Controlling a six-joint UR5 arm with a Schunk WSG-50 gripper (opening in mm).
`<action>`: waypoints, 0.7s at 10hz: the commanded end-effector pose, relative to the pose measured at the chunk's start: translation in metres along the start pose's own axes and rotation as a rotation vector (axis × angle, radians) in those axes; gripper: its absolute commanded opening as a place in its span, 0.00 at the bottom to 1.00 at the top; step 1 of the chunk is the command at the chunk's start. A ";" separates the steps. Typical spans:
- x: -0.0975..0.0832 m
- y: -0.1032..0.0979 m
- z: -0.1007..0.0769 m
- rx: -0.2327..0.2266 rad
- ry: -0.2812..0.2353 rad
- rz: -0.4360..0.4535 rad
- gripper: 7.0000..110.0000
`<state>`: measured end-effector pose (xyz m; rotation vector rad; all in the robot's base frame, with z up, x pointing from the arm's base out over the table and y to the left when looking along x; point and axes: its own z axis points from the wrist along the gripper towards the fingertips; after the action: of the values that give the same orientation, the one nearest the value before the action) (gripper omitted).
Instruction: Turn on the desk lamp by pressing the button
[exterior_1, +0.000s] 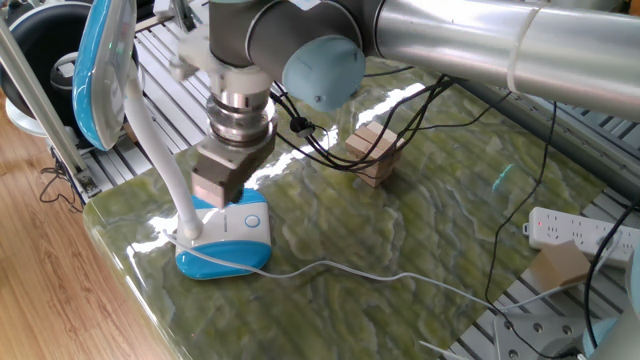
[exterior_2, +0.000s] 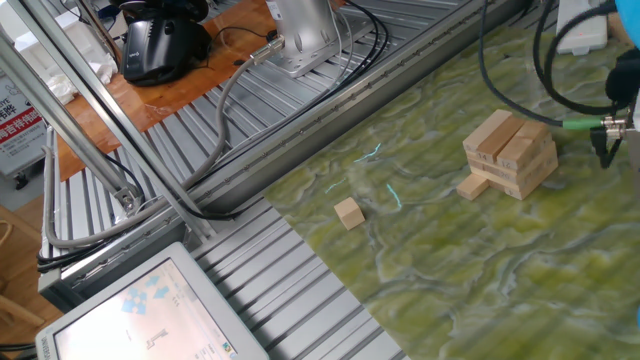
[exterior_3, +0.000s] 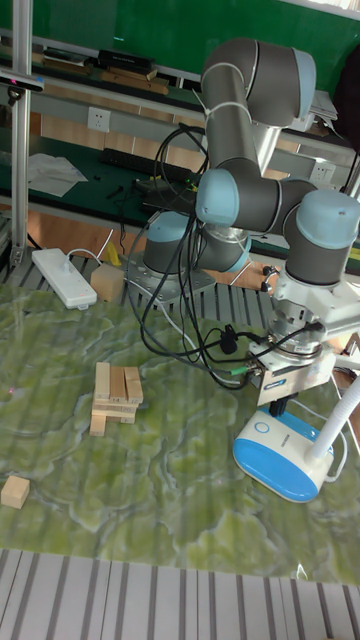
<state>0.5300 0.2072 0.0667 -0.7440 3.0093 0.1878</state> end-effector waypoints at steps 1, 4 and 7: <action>0.006 0.003 -0.004 -0.016 0.014 -0.022 0.00; -0.002 0.010 -0.004 -0.069 -0.037 -0.149 0.00; 0.007 -0.003 0.012 -0.023 -0.029 -0.219 0.00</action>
<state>0.5245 0.2083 0.0611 -0.9867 2.9088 0.2408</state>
